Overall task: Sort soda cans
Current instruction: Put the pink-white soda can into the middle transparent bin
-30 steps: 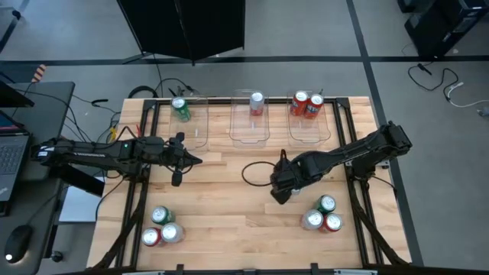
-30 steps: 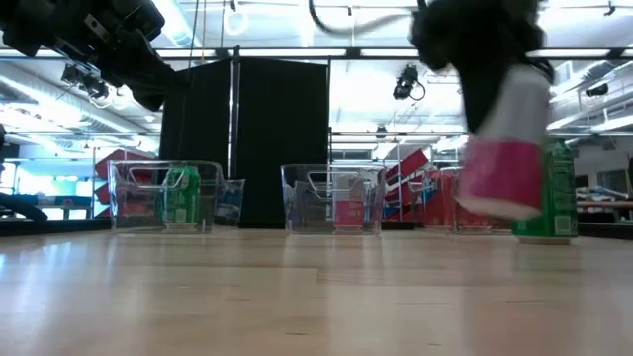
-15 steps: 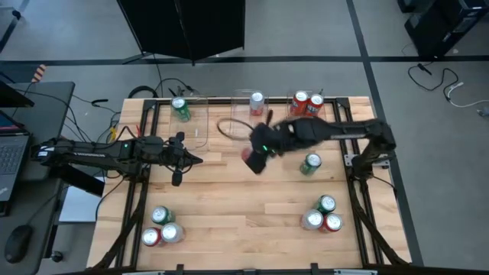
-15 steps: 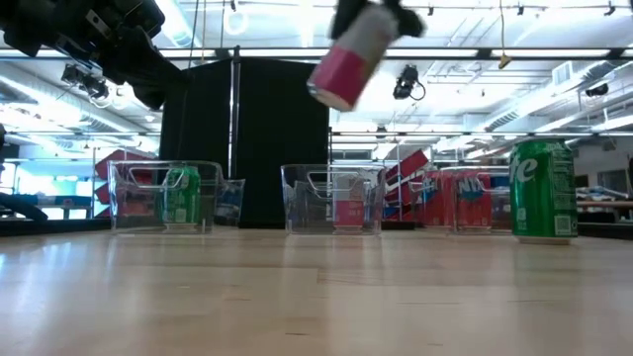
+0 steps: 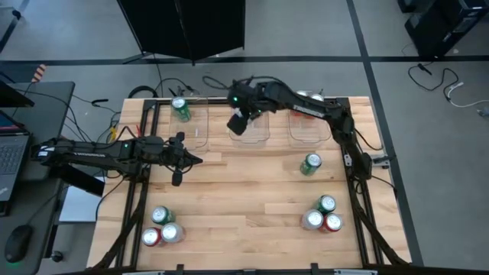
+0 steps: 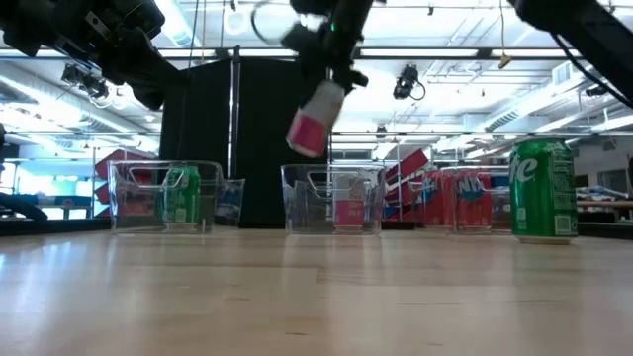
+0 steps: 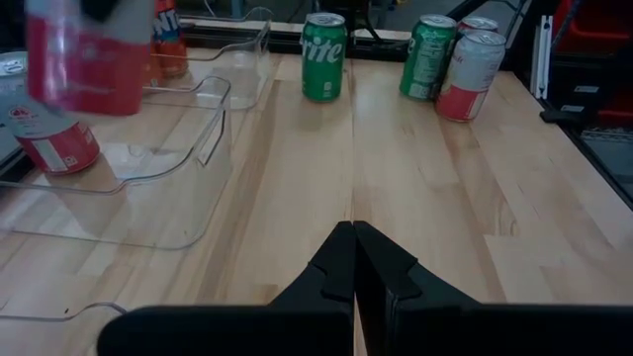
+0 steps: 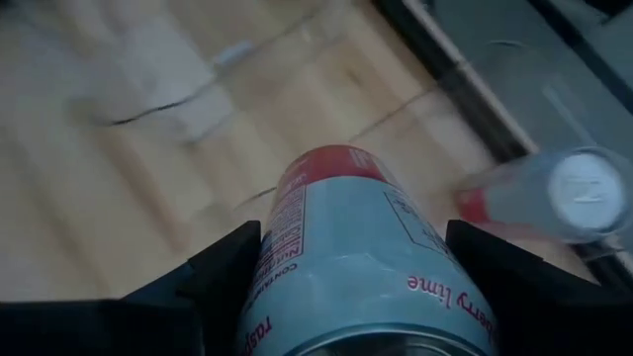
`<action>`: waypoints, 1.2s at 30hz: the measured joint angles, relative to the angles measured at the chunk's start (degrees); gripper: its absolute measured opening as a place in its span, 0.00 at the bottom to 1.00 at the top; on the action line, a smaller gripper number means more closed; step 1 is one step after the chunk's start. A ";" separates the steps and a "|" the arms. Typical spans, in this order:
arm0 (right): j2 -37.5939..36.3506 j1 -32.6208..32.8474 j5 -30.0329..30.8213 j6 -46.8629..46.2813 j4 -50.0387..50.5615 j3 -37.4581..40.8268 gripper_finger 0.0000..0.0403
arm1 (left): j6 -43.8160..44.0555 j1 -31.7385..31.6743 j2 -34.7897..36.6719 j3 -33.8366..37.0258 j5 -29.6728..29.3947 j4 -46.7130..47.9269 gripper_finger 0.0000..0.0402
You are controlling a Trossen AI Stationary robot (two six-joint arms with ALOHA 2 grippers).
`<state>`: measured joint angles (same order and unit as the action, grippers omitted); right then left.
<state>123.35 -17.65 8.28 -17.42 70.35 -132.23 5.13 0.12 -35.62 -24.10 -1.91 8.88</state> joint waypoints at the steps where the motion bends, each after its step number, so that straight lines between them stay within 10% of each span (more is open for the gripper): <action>1: 0.63 -0.84 0.20 0.49 -0.21 0.02 0.69 | -0.04 0.00 0.00 0.00 0.00 0.00 0.01; 36: 14.46 -7.95 6.64 3.51 8.13 0.13 0.69 | 0.03 0.01 -1.66 0.00 0.00 1.30 0.01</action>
<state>137.82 -25.60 14.92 -13.91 78.48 -132.09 5.17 0.13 -37.28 -24.10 -1.91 10.19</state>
